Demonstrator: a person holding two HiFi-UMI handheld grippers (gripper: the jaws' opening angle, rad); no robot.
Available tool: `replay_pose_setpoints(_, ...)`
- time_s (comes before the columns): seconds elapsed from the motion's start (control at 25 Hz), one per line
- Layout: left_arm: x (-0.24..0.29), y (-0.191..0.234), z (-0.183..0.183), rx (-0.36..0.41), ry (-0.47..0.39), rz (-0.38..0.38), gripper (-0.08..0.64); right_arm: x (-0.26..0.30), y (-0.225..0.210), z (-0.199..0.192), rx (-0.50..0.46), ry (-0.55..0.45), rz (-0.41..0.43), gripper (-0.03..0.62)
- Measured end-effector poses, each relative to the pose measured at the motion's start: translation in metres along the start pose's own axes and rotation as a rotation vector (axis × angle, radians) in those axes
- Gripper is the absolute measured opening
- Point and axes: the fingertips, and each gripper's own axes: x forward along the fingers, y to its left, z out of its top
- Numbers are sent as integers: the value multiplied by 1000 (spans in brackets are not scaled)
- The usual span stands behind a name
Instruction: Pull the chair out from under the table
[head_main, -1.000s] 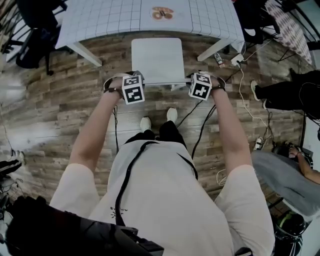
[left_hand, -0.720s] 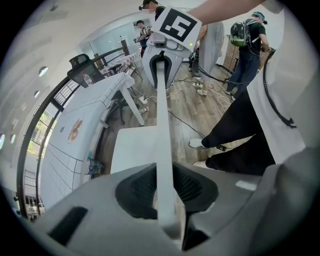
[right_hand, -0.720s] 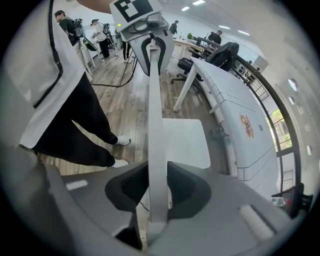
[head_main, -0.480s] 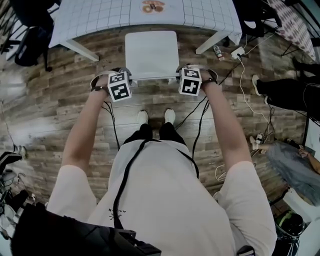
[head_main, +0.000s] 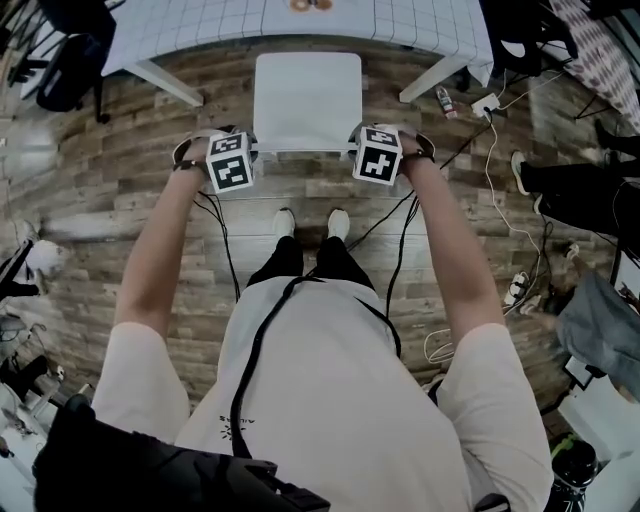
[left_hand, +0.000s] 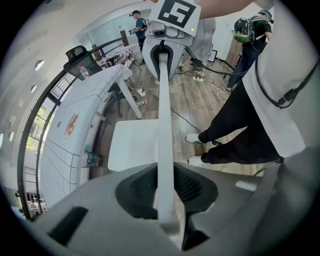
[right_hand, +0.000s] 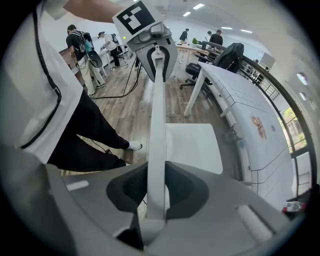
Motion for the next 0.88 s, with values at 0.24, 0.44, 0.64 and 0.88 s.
replay_pose_setpoints(0.24,-2,-32,2,-4,-2,-20,81,-2,31,-1,-6,12,29,84)
replay_pose_setpoints(0.44,-7,-76,3,3,-12,-53,81,-5,75,-1,0,4,68,87)
replay_pose_setpoints(0.64,-11,-120,3,9,-12,-74,81,-7,120,0,0,2,81,87)
replay_pose_setpoints(0.88,-16,-162,4,7,-15,-109,83,-11,160,0,6,1,91,89)
